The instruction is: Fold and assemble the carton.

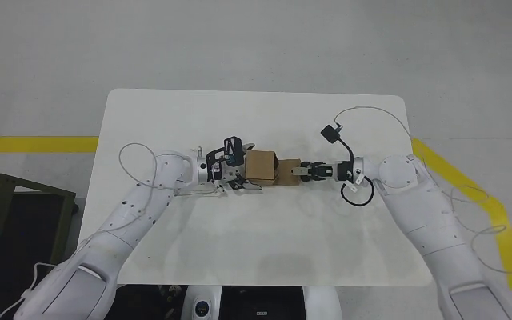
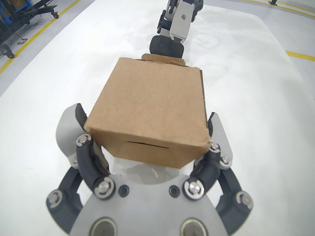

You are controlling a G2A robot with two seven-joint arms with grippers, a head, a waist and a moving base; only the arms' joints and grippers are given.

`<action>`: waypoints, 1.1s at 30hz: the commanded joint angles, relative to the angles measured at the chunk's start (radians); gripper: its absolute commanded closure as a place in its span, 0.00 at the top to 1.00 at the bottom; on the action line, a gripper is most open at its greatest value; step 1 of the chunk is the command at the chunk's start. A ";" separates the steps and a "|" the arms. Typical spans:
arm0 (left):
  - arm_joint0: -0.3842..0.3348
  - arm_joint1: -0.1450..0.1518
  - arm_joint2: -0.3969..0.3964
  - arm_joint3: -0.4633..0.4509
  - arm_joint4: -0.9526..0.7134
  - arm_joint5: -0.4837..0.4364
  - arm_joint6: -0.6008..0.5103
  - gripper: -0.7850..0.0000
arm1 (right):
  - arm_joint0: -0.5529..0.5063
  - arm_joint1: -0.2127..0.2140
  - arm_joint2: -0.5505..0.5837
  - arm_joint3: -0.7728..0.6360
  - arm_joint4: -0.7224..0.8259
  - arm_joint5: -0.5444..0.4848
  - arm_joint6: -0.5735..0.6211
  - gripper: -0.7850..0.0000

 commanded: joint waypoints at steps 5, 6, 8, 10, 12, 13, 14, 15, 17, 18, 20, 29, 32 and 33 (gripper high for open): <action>0.004 0.001 -0.006 -0.004 0.001 -0.002 -0.002 1.00 | -0.009 0.005 0.006 -0.007 -0.018 0.014 -0.010 0.53; 0.005 0.002 -0.007 -0.005 0.001 0.000 -0.002 1.00 | -0.009 0.004 0.002 -0.007 -0.020 0.020 -0.011 0.52; 0.007 0.002 -0.008 -0.007 0.002 0.000 -0.002 1.00 | -0.007 0.001 -0.009 -0.004 -0.020 0.027 -0.013 0.51; 0.008 0.003 -0.011 -0.009 0.002 -0.001 -0.002 1.00 | -0.001 -0.003 -0.023 0.003 -0.016 0.031 -0.012 0.51; 0.010 0.004 -0.014 -0.011 0.004 -0.001 -0.001 1.00 | 0.006 -0.009 -0.039 0.012 -0.009 0.032 -0.013 0.53; 0.011 0.005 -0.016 -0.010 0.004 0.000 0.000 1.00 | 0.010 -0.012 -0.048 0.017 -0.004 0.032 -0.011 0.52; 0.012 0.005 -0.018 -0.010 0.004 -0.001 0.000 1.00 | 0.015 -0.016 -0.056 0.020 0.003 0.030 -0.011 0.52; 0.014 0.006 -0.020 -0.011 0.005 -0.001 0.001 1.00 | 0.019 -0.019 -0.063 0.023 0.013 0.027 -0.012 0.52; 0.016 0.008 -0.024 -0.012 0.007 0.000 0.001 1.00 | 0.026 -0.025 -0.071 0.026 0.041 0.014 -0.014 0.51; 0.018 0.008 -0.027 -0.012 0.007 -0.001 0.001 1.00 | 0.030 -0.027 -0.074 0.027 0.052 0.009 -0.012 0.52; 0.019 0.010 -0.030 -0.014 0.008 -0.002 -0.001 1.00 | 0.037 -0.029 -0.073 0.029 0.065 -0.002 -0.008 0.53; 0.028 0.010 -0.032 -0.031 0.007 -0.004 -0.010 1.00 | 0.041 -0.032 -0.071 -0.022 0.128 -0.038 0.021 0.56; 0.028 0.010 -0.032 -0.032 0.007 -0.006 -0.013 1.00 | 0.047 -0.038 -0.090 -0.022 0.128 -0.046 0.020 0.56; 0.028 0.010 -0.033 -0.032 0.008 -0.006 -0.014 1.00 | 0.051 -0.041 -0.098 -0.023 0.128 -0.047 0.020 0.56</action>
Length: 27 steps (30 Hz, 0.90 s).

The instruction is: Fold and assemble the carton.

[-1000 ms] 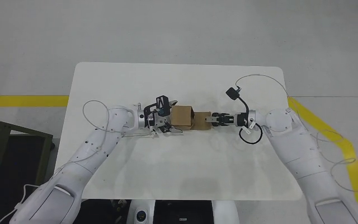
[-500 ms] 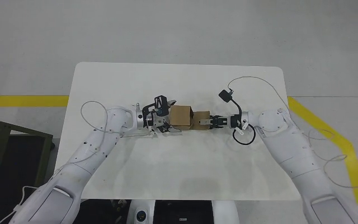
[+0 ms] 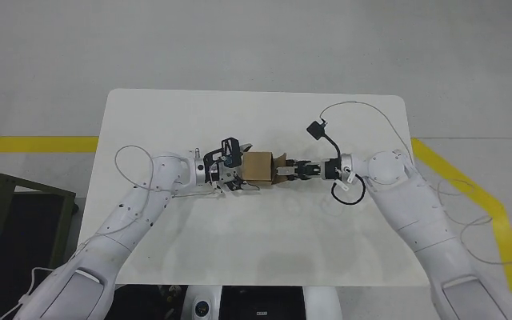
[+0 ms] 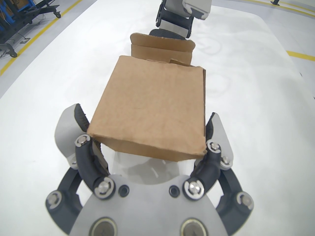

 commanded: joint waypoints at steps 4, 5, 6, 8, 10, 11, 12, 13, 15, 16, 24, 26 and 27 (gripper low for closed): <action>0.004 0.002 -0.006 -0.001 0.003 0.000 -0.004 1.00 | 0.013 -0.014 -0.031 0.012 0.022 -0.011 -0.009 0.51; 0.005 0.003 -0.007 -0.002 0.003 0.000 -0.004 1.00 | 0.016 -0.016 -0.036 0.019 0.025 -0.015 -0.009 0.50; 0.006 0.003 -0.008 -0.003 0.005 0.000 -0.006 1.00 | 0.018 -0.018 -0.042 0.026 0.029 -0.018 -0.009 0.48; 0.009 0.004 -0.010 -0.007 0.006 -0.001 -0.007 1.00 | 0.024 -0.024 -0.050 0.043 0.044 -0.027 -0.010 0.45; 0.011 0.005 -0.011 -0.009 0.005 -0.003 -0.009 1.00 | 0.028 -0.028 -0.054 0.056 0.057 -0.033 -0.013 0.42; 0.012 0.005 -0.011 -0.010 0.006 -0.004 -0.012 1.00 | 0.031 -0.029 -0.057 0.062 0.059 -0.034 -0.013 0.42; 0.012 0.005 -0.012 -0.011 0.006 -0.004 -0.013 1.00 | 0.032 -0.030 -0.057 0.067 0.062 -0.035 -0.015 0.41; 0.012 0.005 -0.012 -0.012 0.005 -0.004 -0.014 1.00 | 0.033 -0.032 -0.058 0.074 0.065 -0.038 -0.017 0.40; 0.013 0.005 -0.013 -0.014 0.004 -0.004 -0.016 1.00 | 0.038 -0.034 -0.061 0.088 0.065 -0.041 -0.015 0.39; 0.014 0.006 -0.013 -0.015 0.005 -0.006 -0.017 1.00 | 0.039 -0.035 -0.062 0.094 0.067 -0.043 -0.015 0.38; 0.015 0.006 -0.014 -0.015 0.004 -0.009 -0.023 1.00 | 0.055 -0.042 -0.074 0.124 0.048 -0.042 -0.020 0.35; 0.015 0.006 -0.015 -0.016 0.004 -0.010 -0.023 1.00 | 0.060 -0.043 -0.077 0.128 0.036 -0.040 -0.021 0.34; 0.015 0.006 -0.015 -0.016 0.004 -0.010 -0.024 1.00 | 0.062 -0.044 -0.078 0.128 0.032 -0.039 -0.022 0.34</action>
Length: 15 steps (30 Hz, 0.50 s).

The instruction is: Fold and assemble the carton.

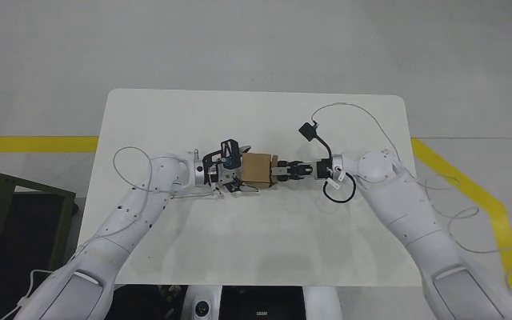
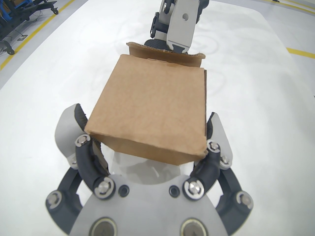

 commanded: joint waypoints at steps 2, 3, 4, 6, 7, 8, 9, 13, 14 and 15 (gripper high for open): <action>0.001 0.000 -0.001 -0.001 0.001 0.000 -0.001 1.00 | 0.006 -0.001 -0.003 0.002 -0.017 0.003 -0.001 0.34; 0.001 0.000 -0.001 -0.001 0.001 0.000 -0.002 1.00 | 0.008 -0.001 -0.003 0.003 -0.022 0.005 -0.001 0.34; 0.001 0.001 -0.002 -0.001 0.001 0.000 -0.002 1.00 | 0.010 -0.001 -0.002 0.002 -0.028 0.007 0.000 0.34; 0.002 0.001 -0.002 -0.002 -0.001 -0.003 -0.002 1.00 | 0.014 0.001 -0.001 0.000 -0.050 0.013 -0.001 0.34; 0.003 0.001 -0.002 -0.002 0.000 -0.004 -0.002 1.00 | 0.014 0.001 0.000 -0.003 -0.054 0.015 -0.002 0.33; 0.003 0.001 -0.002 -0.003 0.000 -0.004 -0.003 1.00 | 0.014 0.002 0.002 -0.005 -0.056 0.016 -0.001 0.33; 0.004 0.001 -0.002 -0.003 0.000 -0.005 -0.003 1.00 | 0.015 0.003 0.003 -0.008 -0.062 0.018 -0.001 0.33; 0.005 0.001 -0.002 -0.005 -0.001 -0.006 -0.003 1.00 | 0.017 0.004 0.006 -0.022 -0.079 0.027 -0.003 0.32; 0.005 0.001 -0.001 -0.006 0.000 -0.005 -0.002 1.00 | 0.017 0.004 0.005 -0.025 -0.084 0.030 -0.005 0.31; 0.005 0.001 -0.001 -0.007 0.001 -0.005 -0.002 1.00 | 0.019 0.004 0.004 -0.028 -0.090 0.033 -0.005 0.30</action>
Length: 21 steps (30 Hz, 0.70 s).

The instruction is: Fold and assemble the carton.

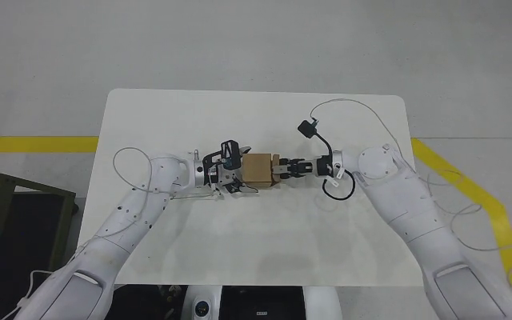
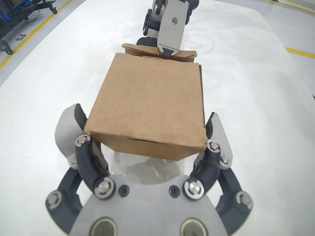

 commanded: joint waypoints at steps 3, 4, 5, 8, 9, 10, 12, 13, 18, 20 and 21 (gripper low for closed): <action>0.001 0.000 0.000 -0.001 0.002 0.000 0.002 1.00 | 0.007 -0.002 -0.006 -0.006 -0.021 0.011 -0.005 0.28; 0.001 0.000 0.000 -0.001 0.002 0.000 0.002 1.00 | 0.008 -0.002 -0.008 -0.007 -0.026 0.013 -0.004 0.27; 0.002 0.000 -0.001 -0.001 0.002 0.001 0.002 1.00 | 0.011 -0.003 -0.009 -0.007 -0.035 0.017 -0.004 0.26; 0.003 0.001 -0.002 -0.002 0.002 -0.002 0.002 1.00 | 0.014 -0.004 -0.012 -0.007 -0.046 0.023 -0.009 0.25; 0.003 0.001 -0.002 -0.002 0.002 -0.003 0.001 1.00 | 0.015 -0.005 -0.012 -0.010 -0.045 0.023 -0.011 0.25; 0.003 0.001 -0.003 -0.002 0.002 -0.004 0.001 1.00 | 0.014 -0.005 -0.012 -0.011 -0.043 0.022 -0.012 0.25; 0.004 0.002 -0.003 -0.003 0.002 -0.004 0.000 1.00 | 0.014 -0.006 -0.013 -0.017 -0.036 0.017 -0.009 0.26; 0.004 0.002 -0.003 -0.003 0.002 -0.004 0.000 1.00 | 0.015 -0.007 -0.013 -0.018 -0.036 0.018 -0.009 0.27; 0.004 0.001 -0.002 -0.005 0.000 -0.005 -0.001 1.00 | 0.020 -0.008 -0.012 -0.008 -0.044 0.020 -0.012 0.27; 0.004 0.001 -0.002 -0.005 0.000 -0.005 -0.001 1.00 | 0.021 -0.008 -0.009 -0.004 -0.042 0.016 -0.013 0.27; 0.004 0.001 -0.002 -0.005 0.000 -0.005 -0.002 1.00 | 0.021 -0.007 -0.007 -0.003 -0.043 0.015 -0.017 0.27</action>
